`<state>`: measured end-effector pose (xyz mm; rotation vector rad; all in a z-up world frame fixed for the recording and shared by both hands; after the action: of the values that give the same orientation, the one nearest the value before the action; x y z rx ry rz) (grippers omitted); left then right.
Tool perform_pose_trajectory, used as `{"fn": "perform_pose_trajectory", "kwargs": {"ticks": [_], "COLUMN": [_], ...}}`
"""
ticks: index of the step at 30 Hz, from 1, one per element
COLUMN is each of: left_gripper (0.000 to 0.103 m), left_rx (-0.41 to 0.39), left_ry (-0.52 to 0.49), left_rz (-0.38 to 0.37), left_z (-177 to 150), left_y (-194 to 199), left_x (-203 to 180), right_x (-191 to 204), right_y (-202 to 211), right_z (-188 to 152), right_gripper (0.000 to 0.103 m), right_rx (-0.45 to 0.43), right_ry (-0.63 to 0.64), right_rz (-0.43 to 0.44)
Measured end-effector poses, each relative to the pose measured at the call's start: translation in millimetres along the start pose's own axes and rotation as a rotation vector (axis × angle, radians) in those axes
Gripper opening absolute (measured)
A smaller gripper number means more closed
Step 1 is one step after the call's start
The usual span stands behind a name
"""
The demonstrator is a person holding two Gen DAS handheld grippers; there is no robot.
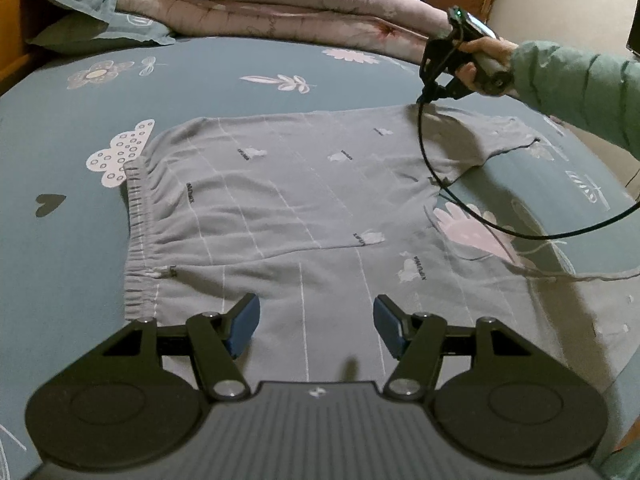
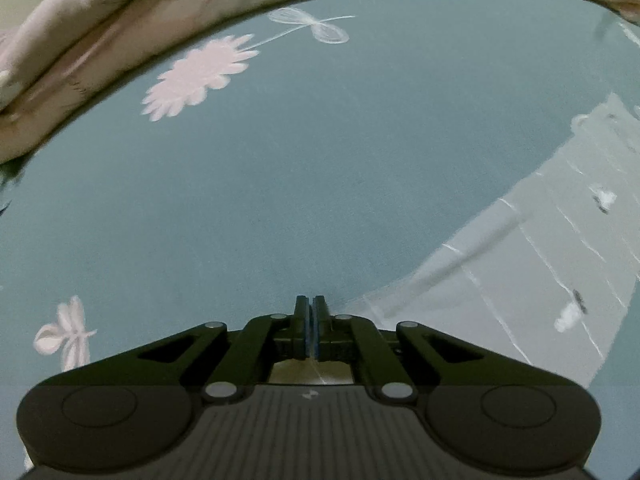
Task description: Fold clothes
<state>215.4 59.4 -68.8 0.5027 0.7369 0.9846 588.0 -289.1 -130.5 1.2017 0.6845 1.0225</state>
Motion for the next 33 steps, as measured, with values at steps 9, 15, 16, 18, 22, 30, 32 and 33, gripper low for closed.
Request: {"fn": "perform_pose_trajectory", "kwargs": {"ticks": [9, 15, 16, 18, 22, 30, 32, 33], "left_gripper": [0.063, 0.068, 0.068, 0.068, 0.068, 0.068, 0.068, 0.068], "left_rx": [-0.010, -0.019, -0.015, -0.008, -0.015, -0.019, -0.015, -0.012], "left_ry": [-0.006, -0.011, -0.009, -0.014, -0.012, -0.028, -0.038, -0.047], "left_rz": [-0.004, -0.017, -0.015, -0.006, -0.012, -0.013, -0.021, -0.024], "left_z": [7.8, 8.4, 7.0, 5.4, 5.1, 16.1, 19.2, 20.7], "left_y": [-2.8, 0.5, 0.1, 1.5, 9.9, 13.4, 10.9, 9.3], "left_x": [-5.0, -6.5, -5.9, -5.5, -4.5, -1.9, -3.8, -5.6], "right_x": [26.5, 35.1, 37.5, 40.7, 41.7, 28.4, 22.7, 19.3], "right_y": [27.0, 11.3, 11.2, 10.3, 24.8, 112.1, 116.7, 115.8], "right_z": [-35.0, -37.5, -35.8, -32.4, -34.7, -94.7, -118.6, -130.6], "right_gripper": [0.020, 0.021, 0.021, 0.021, 0.022, 0.022, 0.022, 0.022], "right_rx": [0.141, 0.132, 0.115, 0.085, 0.064, 0.085, 0.115, 0.126], "right_ry": [0.057, -0.019, -0.020, -0.036, -0.033, 0.276, 0.349, 0.373], "right_rz": [0.108, 0.073, 0.080, 0.107, 0.181, 0.215, 0.212, 0.219]}}
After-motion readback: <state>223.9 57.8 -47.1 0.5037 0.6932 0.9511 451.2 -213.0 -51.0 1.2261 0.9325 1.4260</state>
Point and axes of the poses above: each gripper's, at about its wrist camera, not at the fingertips, and y roughly against the way its jaws point, x to its left, z to its top, the point moved 6 cm from there along -y, roughly the way its jaws point, and after that the axes turned 13 degrees about -z, right-handed, at the moved point
